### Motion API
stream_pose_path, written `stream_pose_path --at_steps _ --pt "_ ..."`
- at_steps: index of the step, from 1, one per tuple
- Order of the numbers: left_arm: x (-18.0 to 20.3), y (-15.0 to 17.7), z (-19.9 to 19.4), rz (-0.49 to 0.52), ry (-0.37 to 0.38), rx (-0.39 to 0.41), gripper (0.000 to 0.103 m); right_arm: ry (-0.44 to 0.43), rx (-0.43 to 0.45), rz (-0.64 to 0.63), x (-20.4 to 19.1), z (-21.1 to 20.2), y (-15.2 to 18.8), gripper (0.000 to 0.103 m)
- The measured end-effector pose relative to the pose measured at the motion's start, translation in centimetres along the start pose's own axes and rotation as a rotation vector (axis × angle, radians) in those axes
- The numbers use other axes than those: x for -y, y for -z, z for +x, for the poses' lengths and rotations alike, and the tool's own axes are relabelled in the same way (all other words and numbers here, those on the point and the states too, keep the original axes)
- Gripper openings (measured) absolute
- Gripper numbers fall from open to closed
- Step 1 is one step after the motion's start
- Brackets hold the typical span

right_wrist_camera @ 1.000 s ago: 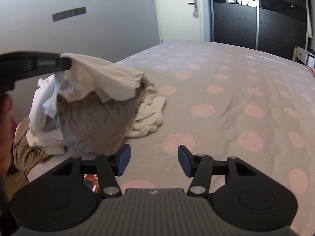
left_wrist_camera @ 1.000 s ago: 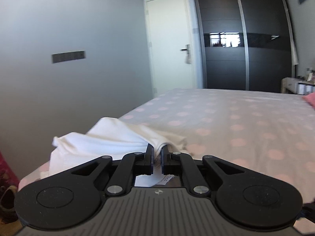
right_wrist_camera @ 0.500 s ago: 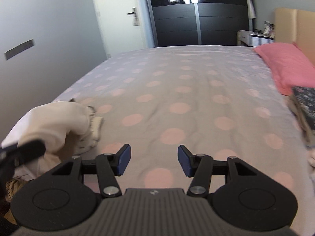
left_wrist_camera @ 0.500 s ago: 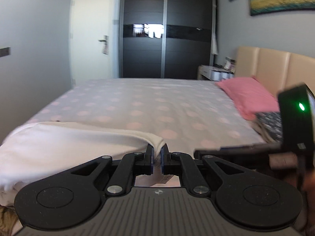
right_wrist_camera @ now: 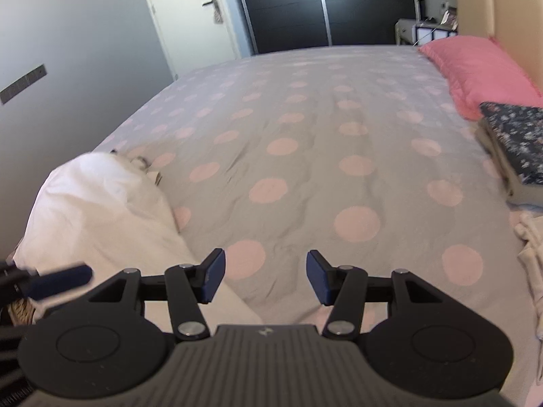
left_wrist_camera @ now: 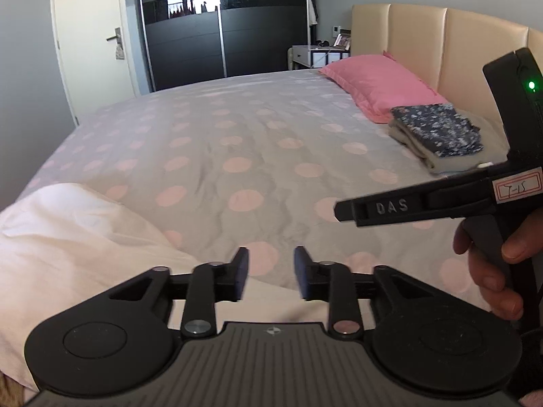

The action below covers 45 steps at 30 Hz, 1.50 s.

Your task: Fold clothes

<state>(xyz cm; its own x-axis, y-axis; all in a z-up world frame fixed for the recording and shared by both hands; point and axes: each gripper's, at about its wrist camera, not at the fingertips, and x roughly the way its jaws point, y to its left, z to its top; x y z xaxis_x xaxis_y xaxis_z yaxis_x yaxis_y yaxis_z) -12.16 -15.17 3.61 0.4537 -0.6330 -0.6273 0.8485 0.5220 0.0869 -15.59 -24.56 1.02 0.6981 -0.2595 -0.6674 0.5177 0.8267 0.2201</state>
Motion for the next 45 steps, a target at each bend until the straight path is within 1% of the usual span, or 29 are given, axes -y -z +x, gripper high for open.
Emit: stream_pose_path --at_steps 2,3,4,6,11,15,18,19,20,21,22,23,25,26,28,29,31,34,35,36,38,39,40,41,43,45 --pt "-1.1 0.7 -0.1 0.007 -0.034 -0.012 0.031 -0.039 -0.048 -0.008 -0.5 1.3 0.4 0.056" --pt "-1.7 1.1 0.0 0.009 -0.050 -0.022 0.034 -0.058 -0.075 -0.008 -0.7 2.0 0.7 0.056" --pt "-2.3 1.5 0.1 0.012 -0.063 -0.034 0.041 -0.072 -0.102 -0.005 -0.9 2.8 1.0 0.057" --pt "-3.4 2.4 0.9 0.042 -0.070 -0.083 0.044 -0.094 -0.160 -0.004 -1.3 4.5 1.6 0.058" --pt "-4.3 5.9 3.4 0.152 -0.114 -0.210 0.046 -0.066 -0.269 -0.016 -1.7 7.9 3.3 0.058" --pt "-3.9 8.9 6.0 0.318 -0.193 -0.325 0.046 -0.045 -0.351 -0.001 -1.1 10.1 4.7 0.058" --pt "-3.1 11.1 7.5 0.452 -0.218 -0.379 0.047 -0.053 -0.409 0.024 -0.8 11.4 5.7 0.057" --pt "-2.8 11.7 8.0 0.493 -0.227 -0.393 0.047 -0.062 -0.417 0.031 -0.8 11.6 5.8 0.054" --pt "-2.5 12.3 8.5 0.533 -0.232 -0.401 0.047 -0.072 -0.424 0.038 -0.9 11.8 6.0 0.048" --pt "-2.2 12.6 8.8 0.563 -0.239 -0.398 0.047 -0.082 -0.430 0.045 -0.9 11.9 6.1 0.044" --pt "-1.9 13.0 9.1 0.593 -0.246 -0.395 0.047 -0.090 -0.424 0.036 -1.1 11.9 6.0 0.034" --pt "-1.5 13.3 9.3 0.624 -0.254 -0.393 0.046 -0.097 -0.416 0.026 -1.3 11.7 5.9 0.019" --pt "-0.7 13.9 9.1 0.676 -0.252 -0.372 0.045 -0.116 -0.384 0.024 -1.5 11.2 5.5 0.013" --pt "-0.4 14.2 8.9 0.696 -0.239 -0.361 0.044 -0.117 -0.363 0.023 -1.5 10.9 5.2 0.012" --pt "0.1 14.3 7.7 0.709 -0.187 -0.318 0.044 -0.117 -0.326 0.020 -1.5 10.2 4.7 0.012" --pt "0.2 14.2 7.2 0.696 -0.155 -0.303 0.045 -0.116 -0.318 0.018 -1.6 10.0 4.5 0.012" --pt "0.6 14.1 6.3 0.680 -0.106 -0.282 0.052 -0.115 -0.307 0.017 -1.7 9.8 4.3 0.012" --pt "1.3 15.1 6.5 0.736 -0.135 -0.291 0.053 -0.119 -0.290 0.015 -1.7 9.3 4.2 0.012" --pt "1.5 15.4 7.0 0.761 -0.177 -0.303 0.053 -0.122 -0.283 0.016 -1.7 9.1 4.1 0.012" --pt "1.6 15.6 7.5 0.767 -0.217 -0.309 0.049 -0.126 -0.277 0.017 -1.7 8.9 4.0 0.012" --pt "1.5 15.9 8.5 0.776 -0.295 -0.319 0.035 -0.134 -0.258 0.032 -1.5 8.4 3.7 0.012" --pt "1.3 15.6 8.5 0.748 -0.315 -0.307 0.018 -0.138 -0.249 0.040 -1.4 8.1 3.6 0.012" --pt "1.0 15.3 8.5 0.718 -0.334 -0.294 0.008 -0.143 -0.233 0.050 -1.4 7.7 3.4 0.011" --pt "0.6 14.6 8.0 0.671 -0.341 -0.266 0.005 -0.145 -0.213 0.054 -1.4 7.3 3.2 0.011" --pt "-0.1 12.7 6.4 0.582 -0.365 -0.194 0.002 -0.143 -0.148 0.045 -1.6 5.8 2.5 0.011" --pt "-0.8 10.1 4.7 0.535 -0.392 -0.121 0.001 -0.145 -0.075 0.036 -1.9 4.1 1.3 0.010"
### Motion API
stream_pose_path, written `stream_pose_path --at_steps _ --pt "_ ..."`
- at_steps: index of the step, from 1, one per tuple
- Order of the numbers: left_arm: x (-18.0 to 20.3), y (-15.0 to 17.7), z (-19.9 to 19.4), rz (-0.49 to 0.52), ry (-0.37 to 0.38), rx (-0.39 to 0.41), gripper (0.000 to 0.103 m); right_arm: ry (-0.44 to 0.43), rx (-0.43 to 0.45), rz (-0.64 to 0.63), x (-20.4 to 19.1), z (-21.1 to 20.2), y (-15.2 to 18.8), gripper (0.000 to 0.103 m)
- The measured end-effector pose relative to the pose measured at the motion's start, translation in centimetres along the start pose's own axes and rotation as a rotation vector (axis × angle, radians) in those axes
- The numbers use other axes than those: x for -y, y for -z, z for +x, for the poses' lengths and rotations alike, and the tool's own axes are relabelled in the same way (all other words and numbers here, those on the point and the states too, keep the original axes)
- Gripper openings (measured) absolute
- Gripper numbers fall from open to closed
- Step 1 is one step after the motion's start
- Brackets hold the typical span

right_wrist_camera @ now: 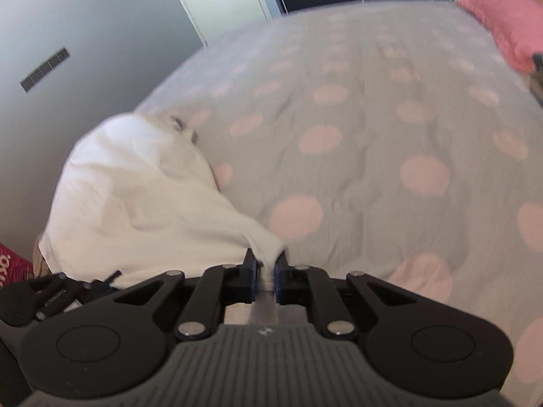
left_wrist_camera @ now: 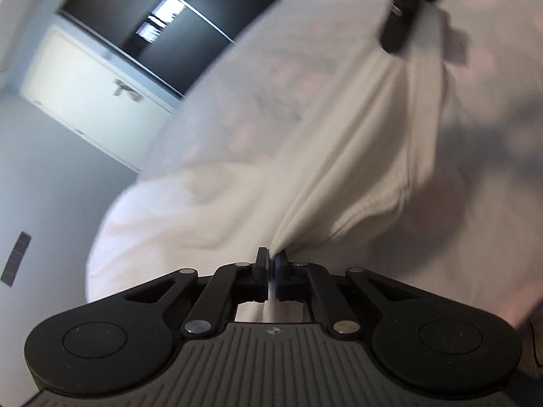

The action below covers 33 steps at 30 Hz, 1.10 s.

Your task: Fold clothes

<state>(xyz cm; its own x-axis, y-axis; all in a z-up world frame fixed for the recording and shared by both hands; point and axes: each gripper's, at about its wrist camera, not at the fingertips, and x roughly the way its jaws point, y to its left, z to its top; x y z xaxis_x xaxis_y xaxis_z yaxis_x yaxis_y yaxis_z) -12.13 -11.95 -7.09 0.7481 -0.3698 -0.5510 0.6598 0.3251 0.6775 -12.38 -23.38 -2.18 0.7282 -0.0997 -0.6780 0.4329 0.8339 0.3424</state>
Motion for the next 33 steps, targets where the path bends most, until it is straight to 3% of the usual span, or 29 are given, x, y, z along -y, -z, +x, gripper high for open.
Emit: stream_pose_path --at_steps 6,12,17,20,22,25,33 --pt "-8.7 -6.6 -6.4 -0.219 -0.045 0.197 0.001 0.014 0.279 -0.058 -1.8 -8.0 -4.4 0.009" --pt "-15.5 -13.0 -14.4 -0.333 -0.057 0.454 0.000 0.075 0.635 -0.126 -3.2 -19.6 -9.3 0.009" --pt "-19.4 -16.4 -20.4 -0.386 -0.005 0.658 0.001 0.122 0.908 -0.209 -4.5 -29.0 -10.9 0.009" --pt "-20.8 -17.0 -22.3 -0.426 0.098 0.714 0.000 0.136 1.002 -0.247 -5.0 -33.2 -11.3 0.009" --pt "-21.6 -17.2 -22.1 -0.449 0.182 0.723 0.000 0.140 1.000 -0.248 -4.7 -34.0 -11.6 0.009" --pt "-21.3 -17.4 -19.3 -0.438 0.279 0.664 0.000 0.160 0.940 -0.243 -3.8 -32.8 -11.8 0.009" --pt "-16.2 -16.7 -7.1 -0.334 0.420 0.329 0.000 0.233 0.527 -0.171 2.4 -19.6 -10.5 0.009"
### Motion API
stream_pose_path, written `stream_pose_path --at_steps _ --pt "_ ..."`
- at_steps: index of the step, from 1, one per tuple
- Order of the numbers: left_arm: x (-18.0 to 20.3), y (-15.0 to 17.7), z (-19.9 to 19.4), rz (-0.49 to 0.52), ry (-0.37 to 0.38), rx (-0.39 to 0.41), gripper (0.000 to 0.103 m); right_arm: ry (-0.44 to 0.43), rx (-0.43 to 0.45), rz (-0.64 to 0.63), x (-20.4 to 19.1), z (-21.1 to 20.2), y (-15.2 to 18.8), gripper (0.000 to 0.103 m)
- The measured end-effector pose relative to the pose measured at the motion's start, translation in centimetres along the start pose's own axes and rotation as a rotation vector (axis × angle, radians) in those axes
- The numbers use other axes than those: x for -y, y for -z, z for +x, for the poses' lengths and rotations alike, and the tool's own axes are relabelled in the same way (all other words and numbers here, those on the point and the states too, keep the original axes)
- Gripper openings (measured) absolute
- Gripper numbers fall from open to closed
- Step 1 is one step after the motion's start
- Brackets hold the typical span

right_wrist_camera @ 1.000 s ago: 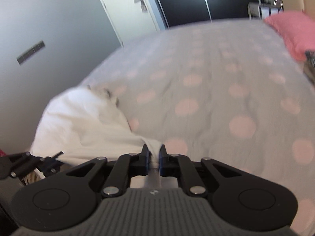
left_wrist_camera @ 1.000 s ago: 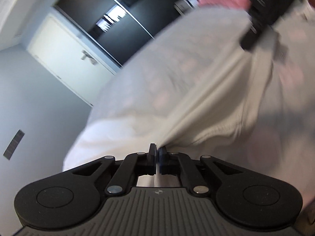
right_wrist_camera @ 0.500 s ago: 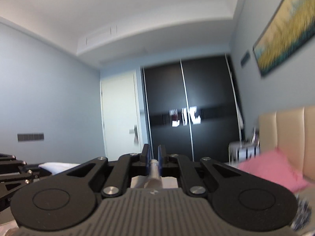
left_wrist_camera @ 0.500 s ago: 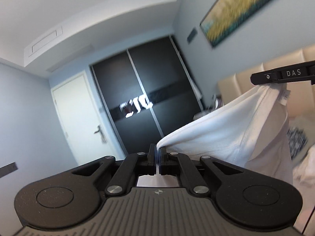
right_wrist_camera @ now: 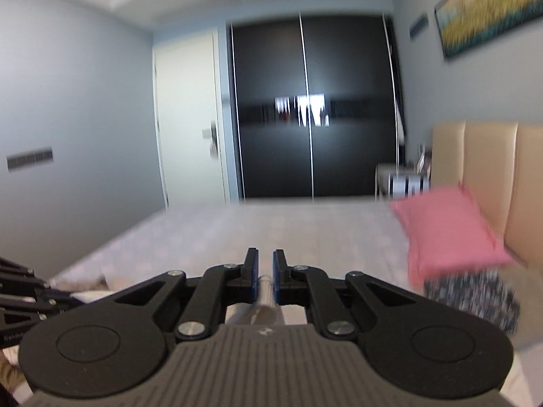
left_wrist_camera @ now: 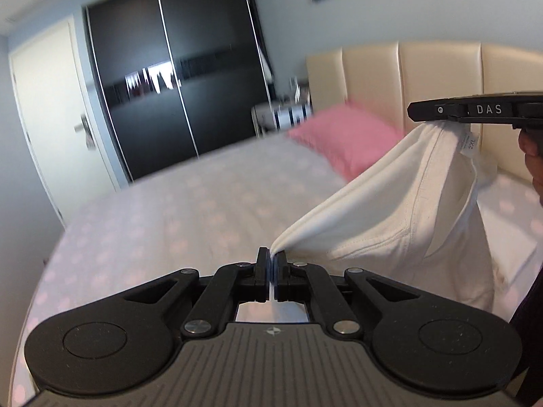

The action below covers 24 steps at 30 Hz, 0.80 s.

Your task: Fold clothes

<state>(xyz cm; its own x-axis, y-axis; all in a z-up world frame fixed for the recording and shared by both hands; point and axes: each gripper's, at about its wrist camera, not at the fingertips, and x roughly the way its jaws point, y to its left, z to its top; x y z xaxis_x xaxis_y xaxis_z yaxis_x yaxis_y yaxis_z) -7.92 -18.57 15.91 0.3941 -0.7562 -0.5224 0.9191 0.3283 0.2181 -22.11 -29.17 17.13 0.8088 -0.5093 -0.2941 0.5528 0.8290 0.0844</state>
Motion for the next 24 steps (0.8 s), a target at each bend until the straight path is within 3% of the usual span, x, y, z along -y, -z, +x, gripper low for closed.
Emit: stream_pose_path --at_steps 6,11,12,14,16,22,24 --pt "-0.9 4.9 8.7 0.028 -0.014 -0.190 0.000 0.004 -0.229 0.034 1.5 9.2 5.9 0.011" --pt "-2.2 7.9 13.3 -0.022 -0.017 -0.269 0.001 0.037 -0.329 0.064 2.3 12.9 9.1 0.028" --pt "-1.8 8.4 13.5 -0.038 -0.007 -0.279 0.002 0.035 -0.338 0.060 2.6 13.2 9.3 0.030" --pt "-1.8 9.3 14.3 -0.066 0.013 -0.294 0.012 0.034 -0.354 0.047 3.0 13.6 9.6 0.032" --pt "-1.6 10.0 15.0 -0.086 0.003 -0.310 0.035 0.042 -0.371 0.028 3.0 13.5 10.3 0.032" --pt "0.5 9.2 13.2 -0.036 -0.037 -0.246 0.035 0.013 -0.462 -0.046 2.0 12.4 14.1 0.032" --pt "1.5 8.9 12.8 -0.071 0.025 -0.269 0.037 -0.013 -0.514 -0.051 1.6 12.2 15.5 0.032"
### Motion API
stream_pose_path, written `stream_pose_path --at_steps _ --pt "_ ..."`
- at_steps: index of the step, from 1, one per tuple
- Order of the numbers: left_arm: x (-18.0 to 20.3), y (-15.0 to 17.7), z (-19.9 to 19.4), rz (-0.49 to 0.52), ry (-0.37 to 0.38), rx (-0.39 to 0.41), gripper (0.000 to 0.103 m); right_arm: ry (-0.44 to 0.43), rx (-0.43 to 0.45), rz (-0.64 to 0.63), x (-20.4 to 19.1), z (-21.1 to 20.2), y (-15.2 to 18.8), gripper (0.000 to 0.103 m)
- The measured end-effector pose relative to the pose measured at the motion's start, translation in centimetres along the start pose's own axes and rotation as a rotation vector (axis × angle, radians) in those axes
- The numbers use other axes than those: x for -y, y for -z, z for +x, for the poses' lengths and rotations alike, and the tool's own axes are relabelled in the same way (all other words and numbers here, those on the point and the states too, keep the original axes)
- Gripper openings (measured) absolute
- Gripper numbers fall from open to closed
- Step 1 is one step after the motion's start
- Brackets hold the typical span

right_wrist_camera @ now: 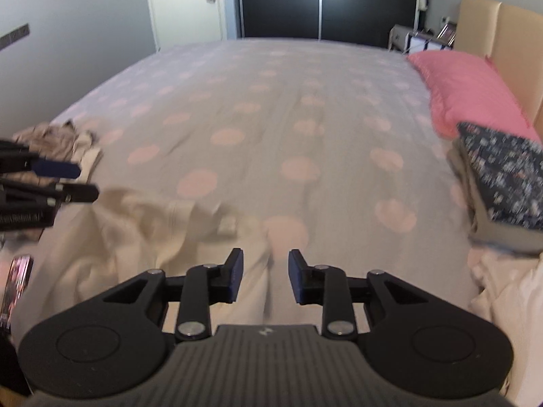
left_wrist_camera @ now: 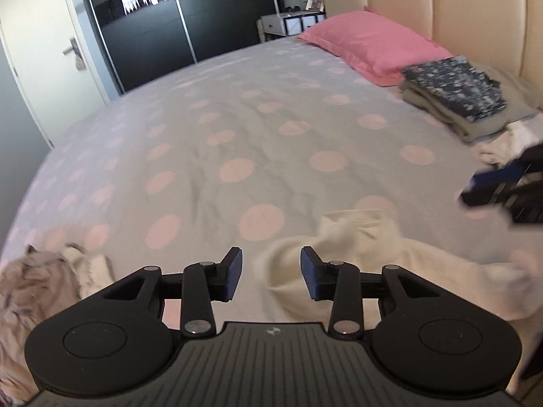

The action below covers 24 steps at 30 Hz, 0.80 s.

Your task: Fold clothes

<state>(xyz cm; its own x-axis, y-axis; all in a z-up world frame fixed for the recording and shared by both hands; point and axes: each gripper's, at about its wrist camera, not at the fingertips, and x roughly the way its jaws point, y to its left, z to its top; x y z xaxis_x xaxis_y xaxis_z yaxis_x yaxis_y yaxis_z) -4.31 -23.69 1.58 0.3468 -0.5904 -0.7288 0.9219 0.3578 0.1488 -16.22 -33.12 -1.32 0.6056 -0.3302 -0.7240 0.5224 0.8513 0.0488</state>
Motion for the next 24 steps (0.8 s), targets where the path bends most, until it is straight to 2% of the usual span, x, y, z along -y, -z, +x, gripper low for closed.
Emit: stream_pose_path --at_steps 2,4,6,10,16,19,20,21,22,24 --pt "1.3 0.3 0.0 -0.012 0.079 -0.037 0.042 -0.031 -0.051 -0.012 -0.7 0.5 1.3 0.032" --pt "2.9 1.2 0.4 -0.009 0.099 -0.087 0.045 -0.041 -0.088 -0.030 -1.4 0.7 2.3 0.032" --pt "4.1 2.1 1.4 -0.026 0.097 -0.145 0.045 -0.040 -0.123 -0.044 -2.0 0.8 3.3 0.035" --pt "4.7 3.2 2.9 -0.087 0.097 -0.210 0.045 -0.047 -0.168 -0.078 -2.9 1.1 5.5 0.039" --pt "5.2 3.4 4.4 -0.201 0.073 -0.231 0.049 -0.027 -0.206 -0.162 -3.6 1.6 7.5 0.042" --pt "6.1 3.5 5.6 -0.207 0.022 -0.252 0.048 -0.006 -0.222 -0.179 -3.4 2.1 7.8 0.040" --pt "6.5 3.7 5.8 -0.189 0.005 -0.255 0.043 0.006 -0.225 -0.186 -3.3 2.2 7.9 0.031" --pt "6.8 3.8 6.1 -0.159 -0.023 -0.253 0.026 0.019 -0.226 -0.195 -3.2 2.3 8.0 0.024" --pt "6.9 4.0 6.2 -0.142 -0.050 -0.256 0.014 0.030 -0.221 -0.195 -3.0 2.3 8.1 0.017" --pt "6.0 4.2 6.0 -0.168 -0.036 -0.260 0.007 0.041 -0.211 -0.178 -2.4 2.1 8.0 0.012"
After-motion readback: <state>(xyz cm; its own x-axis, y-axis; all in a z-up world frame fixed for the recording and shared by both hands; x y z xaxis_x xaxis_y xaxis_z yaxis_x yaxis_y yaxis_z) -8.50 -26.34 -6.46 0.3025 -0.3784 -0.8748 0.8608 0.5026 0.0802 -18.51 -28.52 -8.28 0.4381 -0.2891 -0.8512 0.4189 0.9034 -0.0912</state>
